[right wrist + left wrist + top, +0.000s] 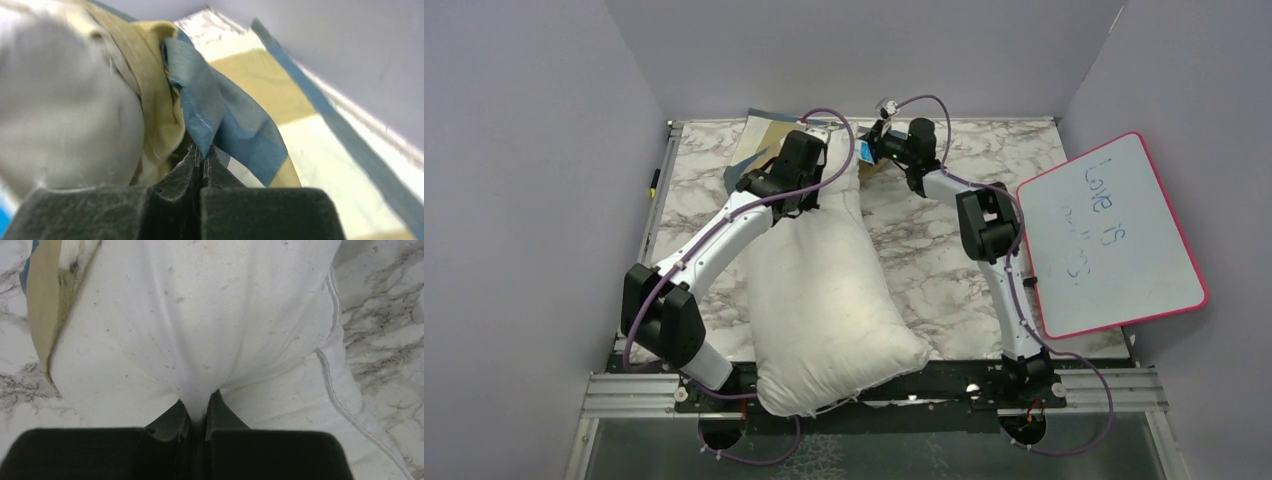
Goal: Put the pillow into the pillowcase
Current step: Stuff the pillow into the pillowcase.
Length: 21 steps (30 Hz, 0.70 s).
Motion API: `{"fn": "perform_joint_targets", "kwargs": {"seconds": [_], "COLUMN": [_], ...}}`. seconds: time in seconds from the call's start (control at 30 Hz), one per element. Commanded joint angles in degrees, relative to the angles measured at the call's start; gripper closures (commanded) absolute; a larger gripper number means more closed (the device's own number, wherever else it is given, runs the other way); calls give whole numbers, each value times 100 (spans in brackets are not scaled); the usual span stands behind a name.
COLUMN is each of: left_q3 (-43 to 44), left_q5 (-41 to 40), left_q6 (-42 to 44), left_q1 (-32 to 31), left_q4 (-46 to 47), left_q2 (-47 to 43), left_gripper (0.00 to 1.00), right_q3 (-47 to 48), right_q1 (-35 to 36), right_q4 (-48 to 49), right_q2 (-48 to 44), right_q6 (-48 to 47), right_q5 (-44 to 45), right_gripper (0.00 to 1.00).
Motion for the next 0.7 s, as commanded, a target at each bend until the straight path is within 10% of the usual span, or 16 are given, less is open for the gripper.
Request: {"fn": "perform_joint_targets", "kwargs": {"seconds": [0.0,0.67], "left_q3": [230,53], "left_q5": [-970,-778], "left_q6": [-852,-1589], "left_q1": [357,624], "left_q4": [-423,-959], "left_q2": [351,1567], "left_gripper": [100,100], "right_q3": [-913,-3056], "right_q1": [-187,-575], "right_q4": [-572,492], "right_q2": [-981,-3199], "right_q6": [247,1284], "right_q5": [744,1052], "right_gripper": [100,100]}}
